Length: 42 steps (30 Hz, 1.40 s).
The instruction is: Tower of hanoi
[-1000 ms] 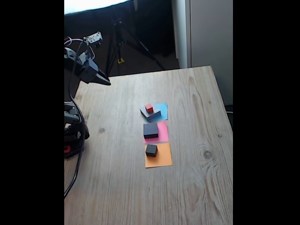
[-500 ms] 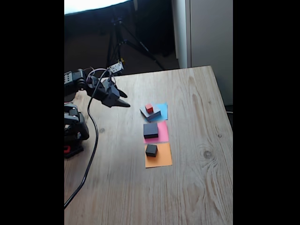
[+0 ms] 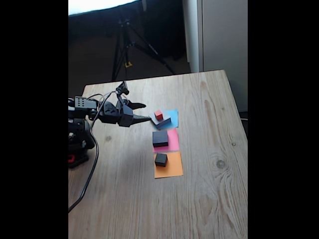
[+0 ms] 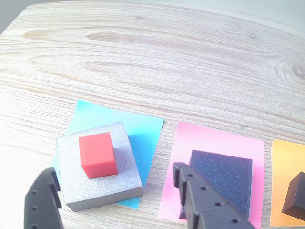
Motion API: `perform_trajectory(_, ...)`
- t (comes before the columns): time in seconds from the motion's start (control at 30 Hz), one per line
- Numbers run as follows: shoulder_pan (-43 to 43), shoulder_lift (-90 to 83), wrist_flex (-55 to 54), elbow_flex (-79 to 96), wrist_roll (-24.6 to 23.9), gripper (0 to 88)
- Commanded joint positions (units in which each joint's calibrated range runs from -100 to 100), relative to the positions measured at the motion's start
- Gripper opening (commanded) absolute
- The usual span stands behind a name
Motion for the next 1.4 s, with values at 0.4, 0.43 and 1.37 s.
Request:
perform_trajectory(0.4, -1.8, 21.0, -31.8, 4.1, 0.6, 28.0)
perform_trajectory(0.43, -1.8, 22.7, -33.4, 3.8, 0.2, 28.2)
perform_trajectory(1.37, -5.2, 49.1, -48.4, -6.4, 2.2, 27.5)
